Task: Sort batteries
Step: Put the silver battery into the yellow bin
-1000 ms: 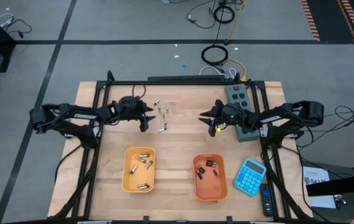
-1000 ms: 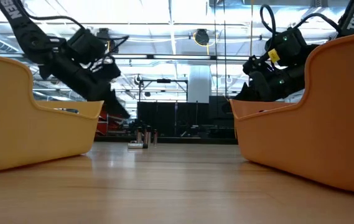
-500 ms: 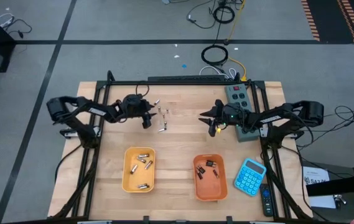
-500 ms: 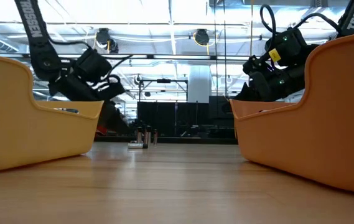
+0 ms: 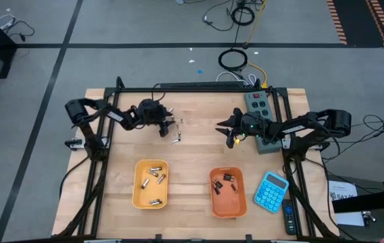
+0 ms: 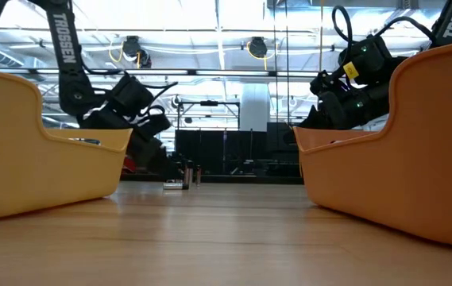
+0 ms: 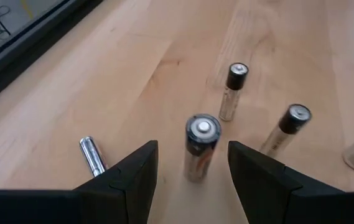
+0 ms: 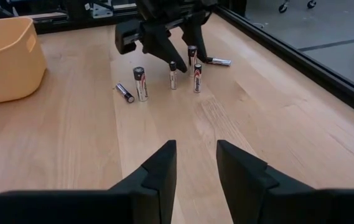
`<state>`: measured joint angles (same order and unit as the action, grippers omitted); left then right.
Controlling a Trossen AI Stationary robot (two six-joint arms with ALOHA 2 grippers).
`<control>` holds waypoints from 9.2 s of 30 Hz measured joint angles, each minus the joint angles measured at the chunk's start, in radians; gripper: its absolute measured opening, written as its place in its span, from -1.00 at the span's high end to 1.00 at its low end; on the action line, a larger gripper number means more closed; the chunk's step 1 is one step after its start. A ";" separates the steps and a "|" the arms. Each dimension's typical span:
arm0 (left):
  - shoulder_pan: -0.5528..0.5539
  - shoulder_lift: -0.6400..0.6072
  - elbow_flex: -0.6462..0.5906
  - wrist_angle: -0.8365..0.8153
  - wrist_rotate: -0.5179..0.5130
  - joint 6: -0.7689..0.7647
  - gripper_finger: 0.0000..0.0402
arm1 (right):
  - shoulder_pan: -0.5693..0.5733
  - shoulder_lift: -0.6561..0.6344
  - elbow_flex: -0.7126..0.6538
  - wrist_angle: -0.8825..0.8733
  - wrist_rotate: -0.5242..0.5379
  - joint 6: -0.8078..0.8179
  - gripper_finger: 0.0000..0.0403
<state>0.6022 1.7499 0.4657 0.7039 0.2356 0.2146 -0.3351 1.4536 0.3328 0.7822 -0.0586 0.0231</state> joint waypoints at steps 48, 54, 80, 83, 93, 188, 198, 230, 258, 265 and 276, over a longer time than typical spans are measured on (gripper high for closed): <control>-0.216 -0.588 0.050 -0.497 0.161 0.003 0.74 | -0.009 0.000 0.000 -0.070 -0.005 0.008 0.48; -0.372 -0.689 0.050 -0.644 0.182 -0.066 0.74 | -0.053 0.000 0.000 -0.066 -0.050 0.007 0.48; -0.804 -0.770 0.271 -1.068 -0.190 -0.322 0.74 | -0.083 0.004 0.000 0.054 -0.016 0.017 0.48; -0.838 -0.770 0.278 -1.089 -0.193 -0.359 0.74 | -0.082 0.005 0.001 0.044 -0.016 0.018 0.48; -0.956 -0.678 0.278 -1.159 -0.121 -0.443 0.74 | -0.082 0.005 0.001 0.029 -0.016 0.018 0.48; 0.006 0.050 0.310 -0.526 -0.349 -0.173 0.31 | -0.069 0.005 0.000 0.037 -0.025 0.021 0.48; 0.006 0.047 0.330 -0.563 -0.311 -0.121 0.97 | -0.069 0.005 0.000 0.037 -0.025 0.019 0.48; -0.361 -0.486 0.347 -1.164 -0.135 -0.112 1.00 | -0.083 0.005 0.000 -0.031 -0.028 0.000 0.48; -0.673 -0.476 0.337 -1.159 -0.324 -0.256 0.60 | -0.082 0.005 0.000 0.014 -0.050 0.019 0.48; -0.589 -0.372 0.337 -1.060 -0.356 -0.142 0.45 | -0.082 0.005 0.000 0.014 -0.051 0.024 0.48; -0.496 -0.246 0.337 -0.918 -0.290 0.060 0.44 | -0.082 0.005 0.000 0.009 -0.051 0.015 0.48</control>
<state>0.1063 1.5041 0.8024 -0.2141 -0.0547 0.2743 -0.4171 1.4586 0.3328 0.7914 -0.1101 0.0380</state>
